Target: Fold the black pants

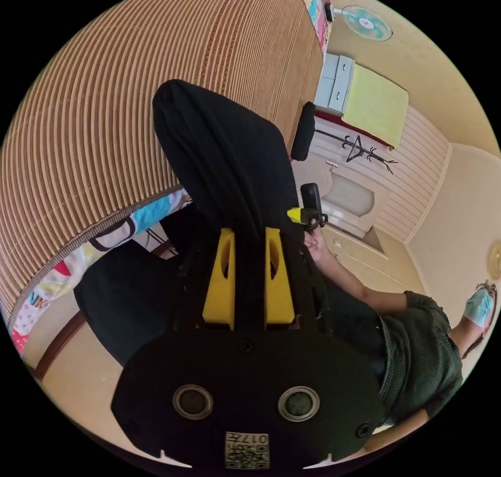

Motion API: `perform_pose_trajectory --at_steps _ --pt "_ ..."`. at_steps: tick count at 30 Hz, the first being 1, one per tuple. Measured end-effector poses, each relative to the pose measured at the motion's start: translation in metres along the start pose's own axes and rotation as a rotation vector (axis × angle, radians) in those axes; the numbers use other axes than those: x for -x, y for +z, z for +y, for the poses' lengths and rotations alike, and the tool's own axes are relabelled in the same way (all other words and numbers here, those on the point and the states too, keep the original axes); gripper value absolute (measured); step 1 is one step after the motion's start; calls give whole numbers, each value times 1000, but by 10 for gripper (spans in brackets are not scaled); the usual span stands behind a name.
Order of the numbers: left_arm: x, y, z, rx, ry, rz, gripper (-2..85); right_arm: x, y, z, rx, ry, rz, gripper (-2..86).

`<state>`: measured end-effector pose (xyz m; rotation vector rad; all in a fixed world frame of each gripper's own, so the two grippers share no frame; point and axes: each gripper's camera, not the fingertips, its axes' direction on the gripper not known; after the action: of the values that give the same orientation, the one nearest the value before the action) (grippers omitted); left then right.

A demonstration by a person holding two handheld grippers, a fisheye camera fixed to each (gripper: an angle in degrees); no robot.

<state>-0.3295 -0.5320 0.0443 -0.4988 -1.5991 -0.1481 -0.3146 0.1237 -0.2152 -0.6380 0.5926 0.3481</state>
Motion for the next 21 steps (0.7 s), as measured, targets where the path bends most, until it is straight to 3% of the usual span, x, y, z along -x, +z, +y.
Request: perform_pose_trajectory --at_steps 6,14,21 --pt "-97 89 -109 -52 78 -13 86 39 -167 -12 -128 -186 95 111" --pt "-289 298 -332 -130 288 25 88 82 -452 -27 -330 -404 299 109" --pt "-351 457 -459 -194 306 59 100 48 -606 -50 -423 -436 523 125"
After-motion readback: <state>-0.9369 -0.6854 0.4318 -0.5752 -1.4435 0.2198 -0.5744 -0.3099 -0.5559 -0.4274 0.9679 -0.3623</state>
